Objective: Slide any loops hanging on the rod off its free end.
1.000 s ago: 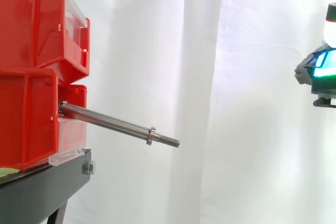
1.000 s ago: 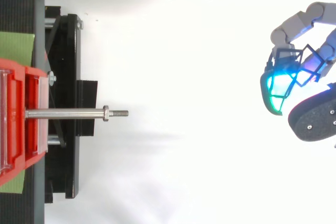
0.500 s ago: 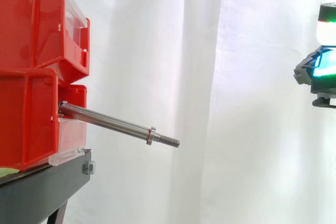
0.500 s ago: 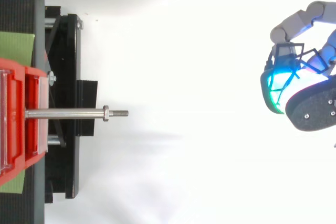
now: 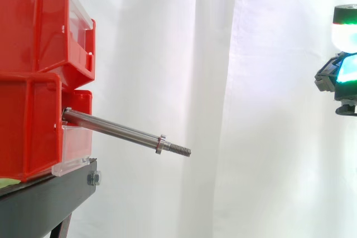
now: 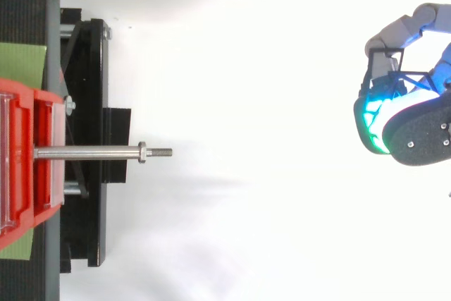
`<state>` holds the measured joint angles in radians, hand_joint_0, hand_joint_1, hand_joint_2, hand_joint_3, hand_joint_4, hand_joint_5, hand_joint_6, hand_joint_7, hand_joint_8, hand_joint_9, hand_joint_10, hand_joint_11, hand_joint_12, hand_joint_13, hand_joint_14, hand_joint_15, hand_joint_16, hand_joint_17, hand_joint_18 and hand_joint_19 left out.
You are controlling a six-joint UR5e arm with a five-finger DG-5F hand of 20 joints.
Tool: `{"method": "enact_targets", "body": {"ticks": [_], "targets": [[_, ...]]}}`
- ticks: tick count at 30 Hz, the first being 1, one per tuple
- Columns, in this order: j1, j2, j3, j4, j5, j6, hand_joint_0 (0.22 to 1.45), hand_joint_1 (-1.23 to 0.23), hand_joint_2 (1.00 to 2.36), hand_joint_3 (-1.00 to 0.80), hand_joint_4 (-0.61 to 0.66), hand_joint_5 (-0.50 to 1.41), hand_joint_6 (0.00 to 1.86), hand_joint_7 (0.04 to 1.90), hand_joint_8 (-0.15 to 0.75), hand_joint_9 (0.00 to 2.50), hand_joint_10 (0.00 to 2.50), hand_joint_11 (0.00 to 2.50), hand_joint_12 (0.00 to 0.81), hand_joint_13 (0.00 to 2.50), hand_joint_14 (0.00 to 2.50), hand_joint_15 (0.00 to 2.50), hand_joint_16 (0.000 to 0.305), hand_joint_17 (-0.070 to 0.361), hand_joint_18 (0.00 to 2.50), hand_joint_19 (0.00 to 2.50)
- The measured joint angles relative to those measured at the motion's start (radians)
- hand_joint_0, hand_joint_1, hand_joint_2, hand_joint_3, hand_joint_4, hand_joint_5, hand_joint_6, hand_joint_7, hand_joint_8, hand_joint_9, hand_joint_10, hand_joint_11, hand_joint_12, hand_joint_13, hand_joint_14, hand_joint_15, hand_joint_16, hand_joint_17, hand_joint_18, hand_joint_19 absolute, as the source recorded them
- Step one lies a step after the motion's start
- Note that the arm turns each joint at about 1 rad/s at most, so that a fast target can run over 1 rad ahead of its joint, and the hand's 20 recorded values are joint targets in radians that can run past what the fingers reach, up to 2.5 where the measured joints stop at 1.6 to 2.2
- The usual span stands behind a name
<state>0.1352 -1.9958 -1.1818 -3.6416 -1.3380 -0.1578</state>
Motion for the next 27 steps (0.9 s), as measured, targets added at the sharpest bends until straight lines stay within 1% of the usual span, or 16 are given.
{"method": "enact_targets", "body": {"ticks": [3, 5, 9, 11, 16, 27], "targets": [[0.0, 0.0, 0.0, 0.0, 0.0, 0.0, 0.47, -0.5, 1.0, -0.5, -0.07, -0.05, 0.79, 1.32, 0.207, 1.15, 0.01, 0.33, 0.256, 1.0, 0.01, 0.21, 0.043, 0.096, 0.93, 0.5], [0.0, 0.0, 0.0, 0.0, 0.0, 0.001, 0.48, -0.55, 1.0, -0.5, -0.05, -0.06, 0.79, 1.32, 0.205, 1.13, 0.01, 0.34, 0.253, 1.0, 0.01, 0.21, 0.042, 0.095, 0.93, 0.49], [0.0, 0.0, 0.001, 0.0, -0.001, 0.001, 0.48, -0.58, 1.0, -0.5, -0.02, -0.07, 0.8, 1.32, 0.202, 1.11, 0.01, 0.33, 0.253, 0.99, 0.01, 0.21, 0.042, 0.095, 0.93, 0.5], [-0.001, 0.0, 0.001, 0.0, -0.001, 0.001, 0.48, -0.59, 1.0, -0.5, 0.01, -0.07, 0.8, 1.32, 0.203, 1.1, 0.01, 0.34, 0.254, 0.99, 0.01, 0.21, 0.043, 0.096, 0.93, 0.5], [-0.002, 0.0, 0.001, 0.0, -0.002, 0.001, 0.47, -0.6, 1.0, -0.5, 0.04, -0.08, 0.81, 1.3, 0.206, 1.08, 0.01, 0.34, 0.258, 0.99, 0.01, 0.21, 0.044, 0.098, 0.94, 0.5], [-0.007, 0.0, 0.0, 0.0, -0.006, 0.001, 0.44, -0.59, 1.0, -0.5, 0.07, -0.09, 0.8, 1.27, 0.223, 1.08, 0.01, 0.33, 0.271, 0.99, 0.01, 0.21, 0.047, 0.105, 0.94, 0.5]]}}
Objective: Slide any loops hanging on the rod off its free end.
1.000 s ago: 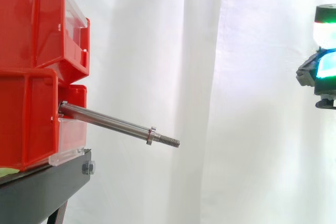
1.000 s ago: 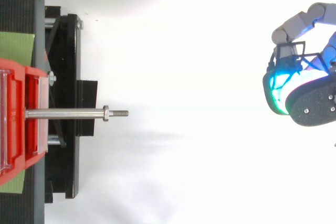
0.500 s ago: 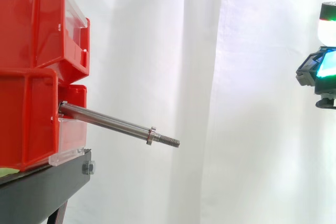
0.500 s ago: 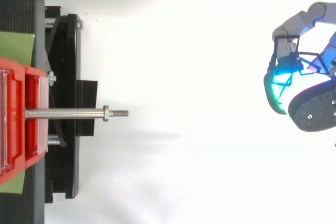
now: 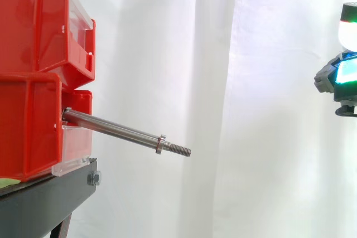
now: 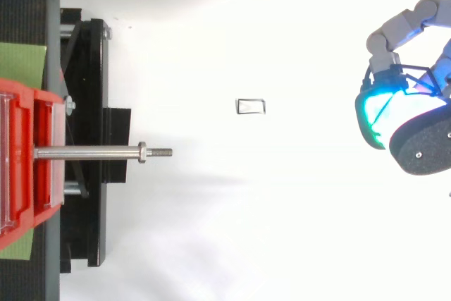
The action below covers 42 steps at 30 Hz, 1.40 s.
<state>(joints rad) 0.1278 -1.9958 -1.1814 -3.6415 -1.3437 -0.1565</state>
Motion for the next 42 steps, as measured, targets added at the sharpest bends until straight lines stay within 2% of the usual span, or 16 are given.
{"method": "enact_targets", "body": {"ticks": [29, 37, 42], "targets": [[-0.001, -0.001, -0.001, 0.02, 0.004, 0.002, 0.46, -0.63, 1.0, -0.5, 0.09, -0.09, 0.8, 1.27, 0.225, 1.06, 0.01, 0.33, 0.267, 0.98, 0.01, 0.21, 0.045, 0.102, 0.94, 0.5], [-0.001, -0.003, -0.004, 0.079, 0.039, 0.006, 0.46, -0.63, 1.0, -0.5, 0.09, -0.1, 0.8, 1.26, 0.223, 1.06, 0.01, 0.33, 0.265, 0.98, 0.01, 0.21, 0.045, 0.101, 0.94, 0.51], [0.002, -0.003, -0.04, 0.14, 0.06, 0.015, 0.46, -0.63, 1.0, -0.5, 0.08, -0.1, 0.8, 1.27, 0.225, 1.06, 0.01, 0.33, 0.263, 0.98, 0.01, 0.22, 0.045, 0.1, 0.93, 0.51]]}}
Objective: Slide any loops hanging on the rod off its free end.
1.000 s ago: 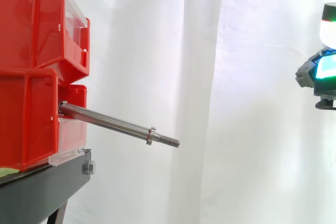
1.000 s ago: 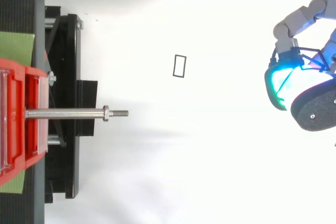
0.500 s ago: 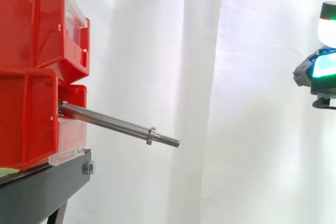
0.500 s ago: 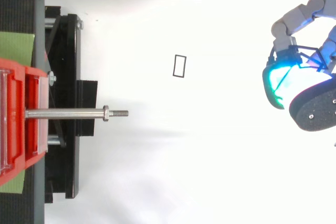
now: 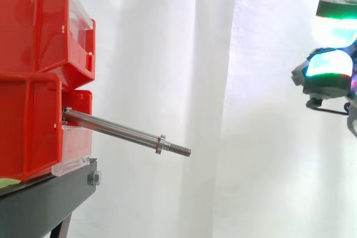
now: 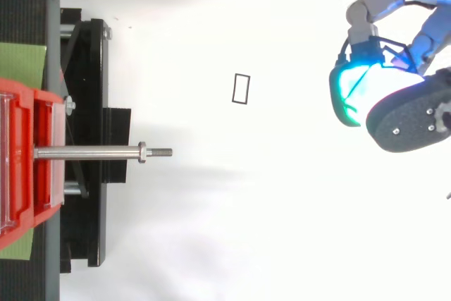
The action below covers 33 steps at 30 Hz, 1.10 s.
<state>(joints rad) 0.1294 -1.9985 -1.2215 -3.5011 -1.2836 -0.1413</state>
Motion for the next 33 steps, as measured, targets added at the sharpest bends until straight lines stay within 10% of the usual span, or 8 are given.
{"method": "enact_targets", "body": {"ticks": [33], "targets": [[0.007, 0.0, -0.035, 0.109, 0.064, 0.014, 0.44, -0.64, 1.0, -0.5, 0.09, -0.09, 0.77, 1.22, 0.232, 1.08, 0.01, 0.35, 0.274, 0.97, 0.01, 0.22, 0.047, 0.105, 0.95, 0.54]]}}
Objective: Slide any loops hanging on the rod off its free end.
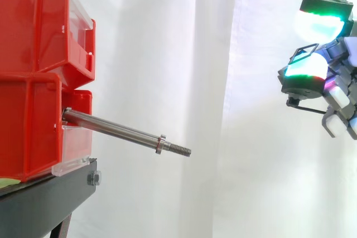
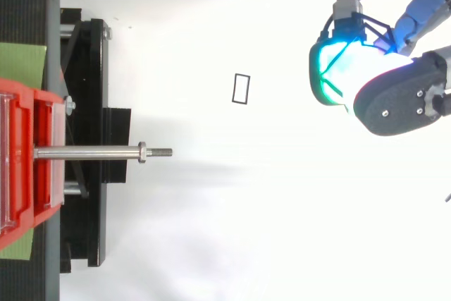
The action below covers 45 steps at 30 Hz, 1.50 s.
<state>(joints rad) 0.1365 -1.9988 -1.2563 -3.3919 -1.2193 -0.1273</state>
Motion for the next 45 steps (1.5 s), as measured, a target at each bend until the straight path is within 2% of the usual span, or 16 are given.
{"method": "enact_targets", "body": {"ticks": [15, 25, 29, 31, 39, 45], "targets": [[0.0, 0.0, -0.001, 0.006, 0.016, 0.0, 0.42, -0.68, 1.0, -0.5, 0.11, -0.09, 0.72, 1.2, 0.235, 1.09, 0.01, 0.34, 0.278, 0.97, 0.01, 0.23, 0.049, 0.11, 0.97, 0.54], [-0.002, 0.0, -0.002, 0.008, 0.019, 0.001, 0.47, -0.73, 1.0, -0.49, 0.09, -0.08, 0.66, 1.29, 0.216, 1.07, 0.02, 0.36, 0.262, 0.95, 0.01, 0.24, 0.046, 0.103, 0.93, 0.56], [-0.004, 0.0, -0.002, 0.008, 0.019, 0.001, 0.5, -0.77, 1.01, -0.41, 0.08, -0.09, 0.68, 1.31, 0.212, 1.07, 0.01, 0.38, 0.249, 0.95, 0.01, 0.25, 0.043, 0.097, 0.92, 0.57], [-0.005, 0.0, -0.002, 0.008, 0.018, 0.001, 0.52, -0.77, 1.01, -0.36, 0.07, -0.1, 0.73, 1.25, 0.212, 1.07, 0.01, 0.38, 0.247, 0.95, 0.01, 0.25, 0.042, 0.095, 0.91, 0.57], [-0.006, 0.0, -0.002, 0.008, 0.019, 0.001, 0.53, -0.75, 1.02, -0.25, 0.07, -0.11, 0.79, 1.23, 0.205, 1.07, 0.01, 0.37, 0.242, 0.95, 0.01, 0.24, 0.041, 0.092, 0.92, 0.57], [-0.006, 0.0, -0.002, 0.008, 0.019, 0.001, 0.53, -0.76, 1.02, -0.11, -0.03, -0.12, 0.83, 1.23, 0.203, 1.06, 0.02, 0.37, 0.241, 0.96, 0.01, 0.24, 0.041, 0.092, 0.92, 0.57]]}}
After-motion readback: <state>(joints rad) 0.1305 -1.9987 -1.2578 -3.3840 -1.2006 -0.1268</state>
